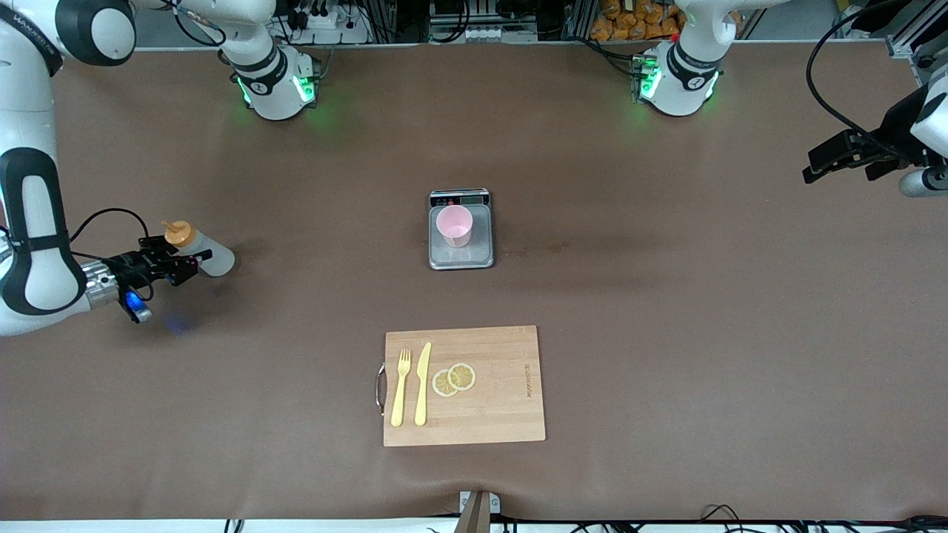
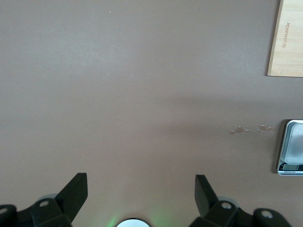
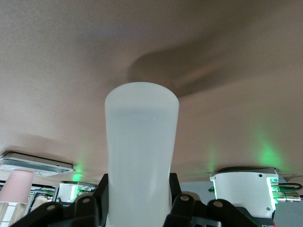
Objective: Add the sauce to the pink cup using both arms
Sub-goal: 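Lower the bottle onto the table and open the right gripper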
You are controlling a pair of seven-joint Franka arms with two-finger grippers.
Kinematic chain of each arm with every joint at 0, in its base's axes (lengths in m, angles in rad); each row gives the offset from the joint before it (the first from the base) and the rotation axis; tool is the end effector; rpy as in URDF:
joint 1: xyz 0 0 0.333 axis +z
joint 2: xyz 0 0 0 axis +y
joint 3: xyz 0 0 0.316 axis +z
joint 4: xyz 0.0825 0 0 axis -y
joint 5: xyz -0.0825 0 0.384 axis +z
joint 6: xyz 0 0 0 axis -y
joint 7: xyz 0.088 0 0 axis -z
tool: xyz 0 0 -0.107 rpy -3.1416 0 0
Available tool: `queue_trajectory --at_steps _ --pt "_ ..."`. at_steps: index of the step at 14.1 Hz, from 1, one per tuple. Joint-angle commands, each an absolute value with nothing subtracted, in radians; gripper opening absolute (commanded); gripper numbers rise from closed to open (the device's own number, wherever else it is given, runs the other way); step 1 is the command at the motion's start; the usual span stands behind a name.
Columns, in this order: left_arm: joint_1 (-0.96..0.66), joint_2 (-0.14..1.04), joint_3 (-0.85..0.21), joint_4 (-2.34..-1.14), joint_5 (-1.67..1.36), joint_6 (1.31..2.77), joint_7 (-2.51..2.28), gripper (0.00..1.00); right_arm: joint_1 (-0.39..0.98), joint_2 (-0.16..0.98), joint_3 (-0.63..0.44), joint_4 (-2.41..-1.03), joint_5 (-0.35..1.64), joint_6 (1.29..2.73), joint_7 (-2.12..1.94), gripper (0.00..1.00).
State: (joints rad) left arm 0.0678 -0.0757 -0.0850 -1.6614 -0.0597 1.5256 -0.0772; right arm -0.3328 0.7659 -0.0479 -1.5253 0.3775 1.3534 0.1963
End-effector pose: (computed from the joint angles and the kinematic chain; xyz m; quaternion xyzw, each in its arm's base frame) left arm 0.5248 -0.0174 0.6190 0.9987 0.0297 -0.0314 0.0252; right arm 0.5681 -0.1752 0.1835 -0.8295 0.2964 0.4269 0.2044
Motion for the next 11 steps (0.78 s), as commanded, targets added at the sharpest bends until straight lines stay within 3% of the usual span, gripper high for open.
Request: queue_trajectory --at_steps 1,6,7,8,9,10,11 --pt "0.069 -0.098 -0.084 -1.678 -0.058 1.52 -0.08 1.0 -0.345 0.781 -0.032 -1.503 0.37 1.331 0.201 0.55" --pt "0.071 -0.098 -0.084 -1.675 -0.058 1.516 -0.08 1.0 -0.345 0.801 -0.032 -1.503 0.367 1.353 0.199 0.7" --pt "0.071 -0.098 -0.084 -1.675 -0.06 1.517 -0.081 1.0 -0.341 0.802 -0.032 -1.502 0.368 1.353 0.199 0.74" --pt "0.071 -0.1 -0.084 -1.675 -0.06 1.517 -0.081 1.0 -0.338 0.802 -0.032 -1.502 0.368 1.353 0.201 0.88" --pt "0.071 -0.1 -0.083 -1.674 -0.06 1.517 -0.081 1.0 -0.336 0.801 -0.032 -1.499 0.37 1.35 0.202 0.9" --pt "0.071 -0.1 -0.083 -1.675 -0.06 1.517 -0.081 1.0 -0.334 0.798 -0.031 -1.496 0.371 1.348 0.207 1.0" --pt "0.071 -0.1 -0.084 -1.675 -0.06 1.517 -0.081 1.0 -0.334 0.798 -0.031 -1.483 0.371 1.345 0.227 1.0"
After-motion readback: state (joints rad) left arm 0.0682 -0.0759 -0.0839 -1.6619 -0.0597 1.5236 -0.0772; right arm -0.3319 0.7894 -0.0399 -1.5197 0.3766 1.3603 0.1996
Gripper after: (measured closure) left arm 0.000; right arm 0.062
